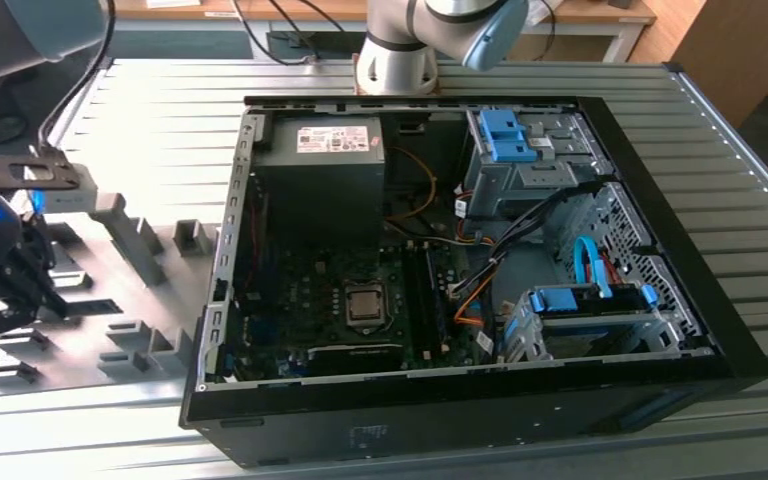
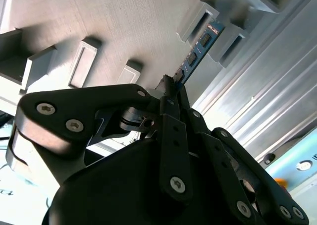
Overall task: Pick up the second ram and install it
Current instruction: 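Pick up the second ram and move it above second insertion slot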
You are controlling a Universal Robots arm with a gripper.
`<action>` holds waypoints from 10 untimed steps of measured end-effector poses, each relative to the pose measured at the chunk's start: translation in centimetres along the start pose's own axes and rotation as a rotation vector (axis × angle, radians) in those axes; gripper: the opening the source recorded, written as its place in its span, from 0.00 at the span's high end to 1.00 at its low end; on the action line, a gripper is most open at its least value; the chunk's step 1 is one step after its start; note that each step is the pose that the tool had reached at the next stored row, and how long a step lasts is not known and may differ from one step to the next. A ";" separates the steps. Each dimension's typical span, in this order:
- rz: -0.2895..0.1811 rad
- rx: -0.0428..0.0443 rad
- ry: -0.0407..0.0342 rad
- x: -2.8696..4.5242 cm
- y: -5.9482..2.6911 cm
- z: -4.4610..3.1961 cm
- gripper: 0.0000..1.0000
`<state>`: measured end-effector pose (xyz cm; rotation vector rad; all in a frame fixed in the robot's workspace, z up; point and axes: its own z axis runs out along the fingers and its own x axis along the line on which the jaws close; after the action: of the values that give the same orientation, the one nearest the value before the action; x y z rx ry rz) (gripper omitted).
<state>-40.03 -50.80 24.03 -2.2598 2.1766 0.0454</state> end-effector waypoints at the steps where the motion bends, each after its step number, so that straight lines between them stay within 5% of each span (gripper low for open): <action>1: 0.000 0.0000 0.0000 -0.01 0.01 -0.30 0.86; 10: 0.000 0.0001 -0.0001 -0.08 0.06 -3.39 0.86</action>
<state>-40.03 -50.80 27.42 -2.2597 2.1766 0.0453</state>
